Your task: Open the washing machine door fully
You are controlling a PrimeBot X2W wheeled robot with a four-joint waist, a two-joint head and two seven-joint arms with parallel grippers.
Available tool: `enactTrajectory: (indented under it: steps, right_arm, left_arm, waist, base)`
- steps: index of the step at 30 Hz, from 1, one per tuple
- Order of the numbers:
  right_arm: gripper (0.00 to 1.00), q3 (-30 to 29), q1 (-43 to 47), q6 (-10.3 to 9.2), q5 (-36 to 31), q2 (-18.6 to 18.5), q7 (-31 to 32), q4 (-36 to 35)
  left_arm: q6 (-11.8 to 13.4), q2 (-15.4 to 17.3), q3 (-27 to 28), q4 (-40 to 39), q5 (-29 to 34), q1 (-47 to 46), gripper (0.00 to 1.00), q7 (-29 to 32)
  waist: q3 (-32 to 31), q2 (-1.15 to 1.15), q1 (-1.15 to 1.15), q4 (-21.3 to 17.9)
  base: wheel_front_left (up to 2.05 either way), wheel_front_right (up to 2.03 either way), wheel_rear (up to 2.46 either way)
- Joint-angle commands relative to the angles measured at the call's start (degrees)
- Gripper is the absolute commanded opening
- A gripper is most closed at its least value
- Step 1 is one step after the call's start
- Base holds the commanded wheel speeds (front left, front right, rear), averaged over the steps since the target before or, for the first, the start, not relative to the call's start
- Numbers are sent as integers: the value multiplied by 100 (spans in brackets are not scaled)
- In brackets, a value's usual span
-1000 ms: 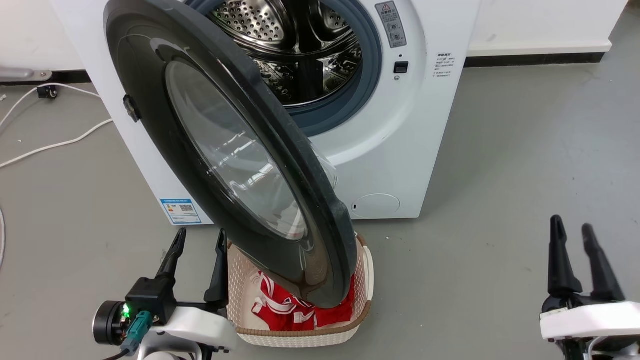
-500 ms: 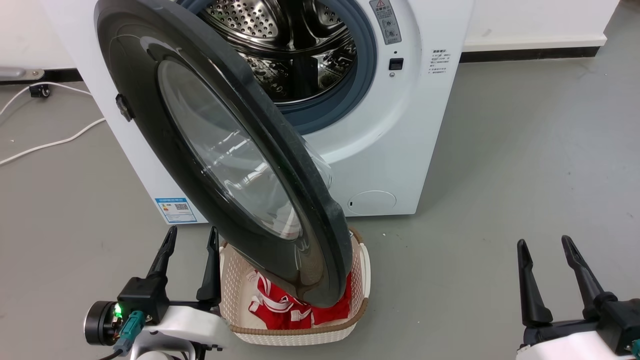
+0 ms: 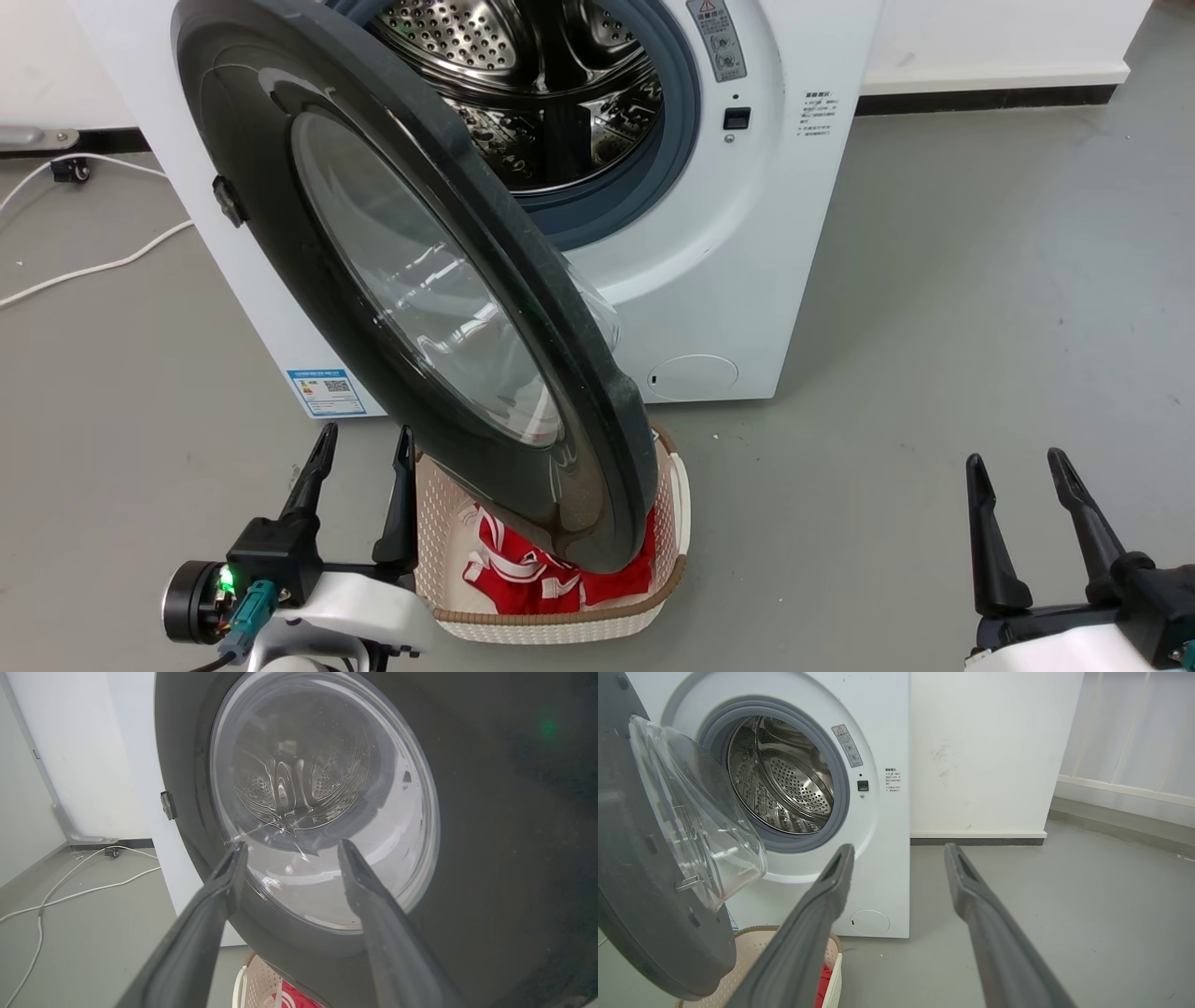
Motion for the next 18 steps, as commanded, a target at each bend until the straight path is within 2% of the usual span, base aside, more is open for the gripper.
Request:
enactTrajectory:
  steps: [1,6,7,9,18]
  right_arm:
    - [100,0,-42,-4,22,23,-14,21]
    - [100,-7,-62,-4,19,23,-17,34]
    - [100,-8,-63,-4,23,23,-19,33]
    - [100,-6,-63,-4,21,23,-23,35]
    - [100,-17,-19,-4,64,23,-49,50]
  left_arm:
    - [-11,5,-9,6,20,-6,100,-15]
    - [-7,5,-32,-5,21,-18,100,-15]
    - [-7,5,-28,-7,8,-19,89,-15]
    - [-16,4,-32,-15,-7,-20,0,-15]
    - [-64,5,-32,-140,-85,-63,0,-15]
  waist:
    - [9,0,0,2]
    - [24,0,0,2]
    - [28,0,0,0]
    - [32,0,0,-1]
    - [17,0,0,1]
  base:
    - [0,0,0]
    - [0,0,0]
    - [0,0,0]
    - [0,0,0]
    - [0,0,0]
